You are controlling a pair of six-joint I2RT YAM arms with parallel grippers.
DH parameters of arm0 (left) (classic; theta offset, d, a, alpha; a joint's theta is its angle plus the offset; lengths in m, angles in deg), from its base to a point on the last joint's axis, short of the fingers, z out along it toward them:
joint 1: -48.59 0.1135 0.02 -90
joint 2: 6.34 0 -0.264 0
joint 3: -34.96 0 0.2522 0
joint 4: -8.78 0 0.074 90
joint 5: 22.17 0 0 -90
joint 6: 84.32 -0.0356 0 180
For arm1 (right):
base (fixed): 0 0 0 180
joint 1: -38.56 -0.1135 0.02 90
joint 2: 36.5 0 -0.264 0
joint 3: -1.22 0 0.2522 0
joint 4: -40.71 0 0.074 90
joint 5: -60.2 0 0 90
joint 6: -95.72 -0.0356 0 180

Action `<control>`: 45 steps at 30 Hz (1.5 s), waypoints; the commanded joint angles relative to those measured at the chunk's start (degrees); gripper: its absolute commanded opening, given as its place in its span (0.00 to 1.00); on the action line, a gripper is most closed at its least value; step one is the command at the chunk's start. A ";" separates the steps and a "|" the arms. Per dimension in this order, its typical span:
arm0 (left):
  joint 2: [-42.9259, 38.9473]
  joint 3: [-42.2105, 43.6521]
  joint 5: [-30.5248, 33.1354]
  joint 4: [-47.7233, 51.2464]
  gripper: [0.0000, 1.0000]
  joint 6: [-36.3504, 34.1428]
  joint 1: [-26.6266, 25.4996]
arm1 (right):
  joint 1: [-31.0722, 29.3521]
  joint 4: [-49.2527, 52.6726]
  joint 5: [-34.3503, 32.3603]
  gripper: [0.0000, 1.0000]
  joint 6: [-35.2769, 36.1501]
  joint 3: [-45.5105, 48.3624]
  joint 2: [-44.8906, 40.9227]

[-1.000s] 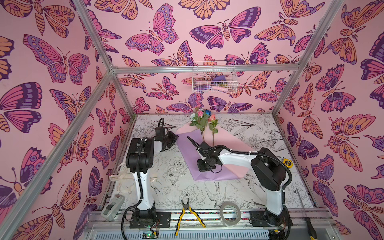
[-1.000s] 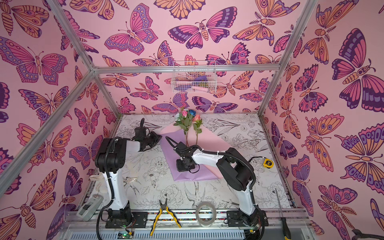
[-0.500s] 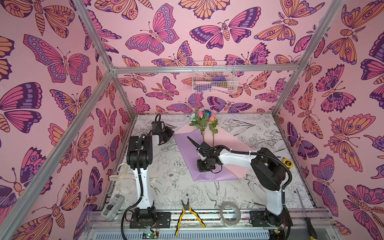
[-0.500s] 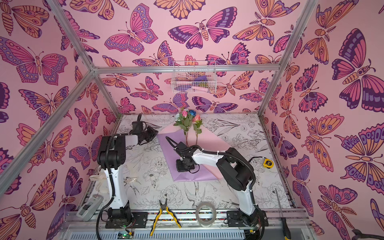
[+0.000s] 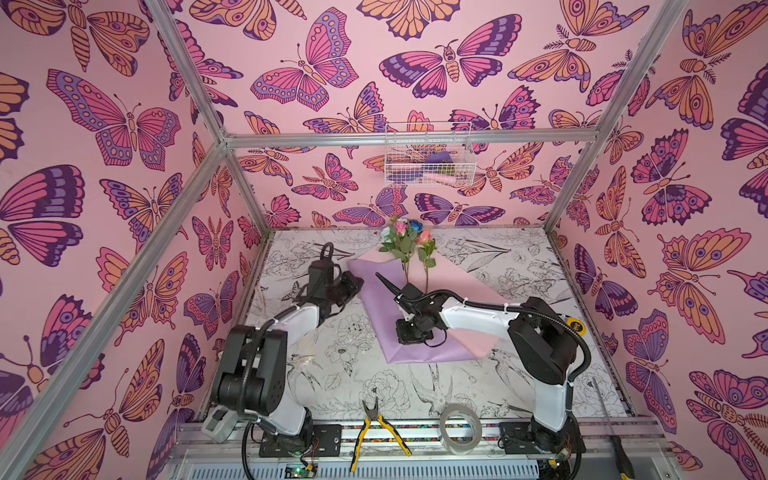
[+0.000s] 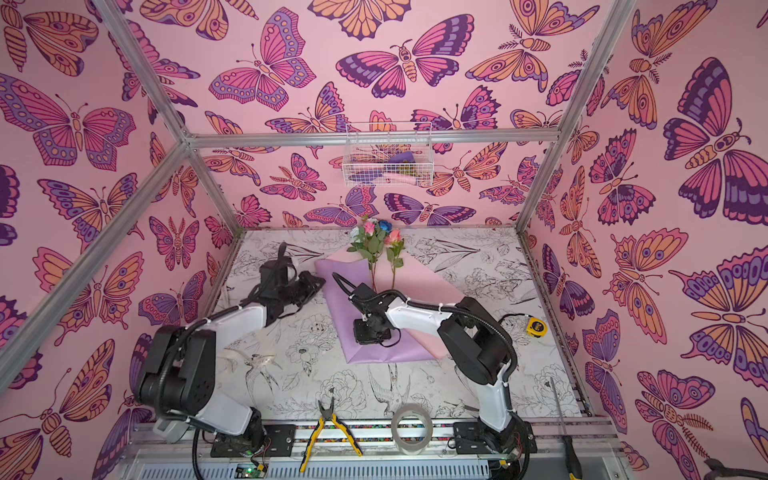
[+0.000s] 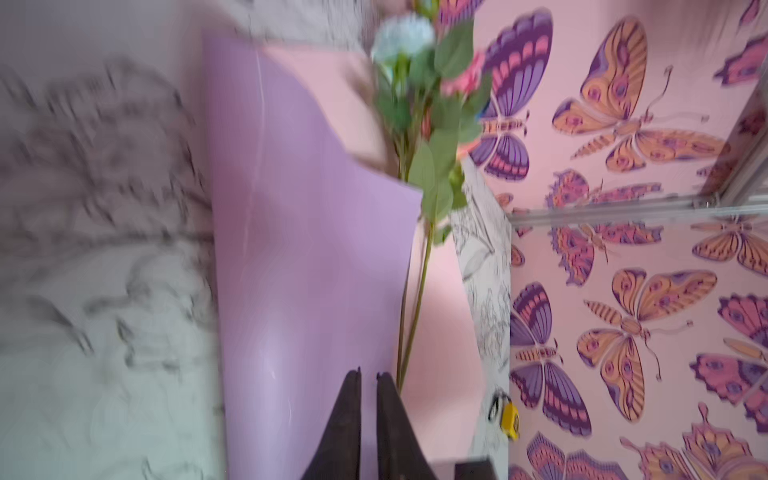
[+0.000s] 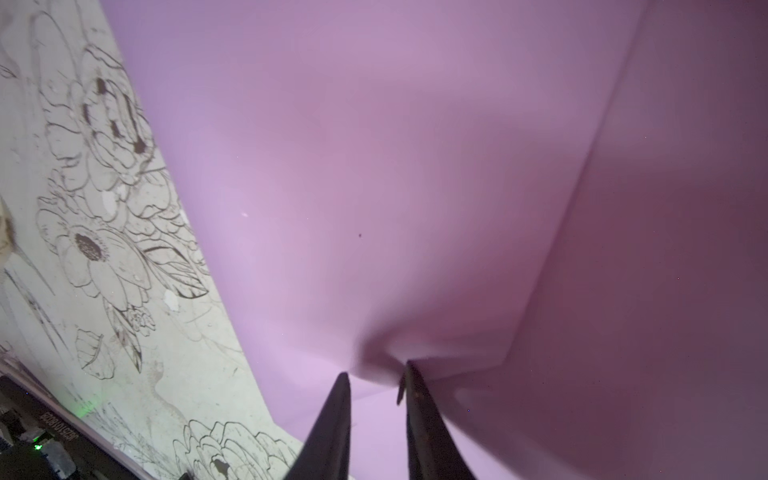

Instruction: Tie the bouquet of fake flowers

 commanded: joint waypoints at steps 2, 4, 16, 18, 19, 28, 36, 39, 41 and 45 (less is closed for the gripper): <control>-4.12 7.26 1.70 -1.13 0.11 2.69 -5.25 | -0.08 2.01 -1.98 0.30 -0.15 -0.83 -4.88; -5.25 9.27 2.07 -1.90 0.11 3.42 -7.23 | 0.05 2.04 -2.22 0.32 -0.20 -0.50 -5.99; 6.11 5.35 -0.63 -11.55 0.09 4.41 -17.11 | 3.03 -0.92 -3.46 0.35 -4.72 11.42 -18.33; 8.72 4.13 -1.36 -13.37 0.08 5.14 -18.34 | 3.57 -1.32 -3.47 0.31 -5.56 14.37 -19.81; 10.06 3.57 -1.84 -14.64 0.08 5.70 -18.80 | 3.65 -1.31 -3.31 0.29 -5.85 15.64 -19.85; 17.67 4.85 -2.62 -22.45 0.02 9.99 -21.21 | 4.92 -2.14 -2.97 0.21 -7.71 23.20 -21.52; 19.64 7.26 -1.69 -24.35 0.01 11.08 -21.19 | 7.33 -2.28 -3.04 0.20 -7.96 28.68 -21.50; 20.20 7.69 -1.56 -24.97 0.01 11.41 -21.09 | 9.09 -2.13 -3.05 0.20 -8.32 31.74 -23.41; 20.48 8.03 -1.50 -25.69 0.00 11.78 -21.03 | 10.50 -1.29 -3.66 0.20 -8.32 33.72 -25.59; 20.50 8.44 -1.39 -26.06 0.00 12.03 -20.95 | 13.94 1.36 -4.81 0.20 -7.76 36.92 -30.14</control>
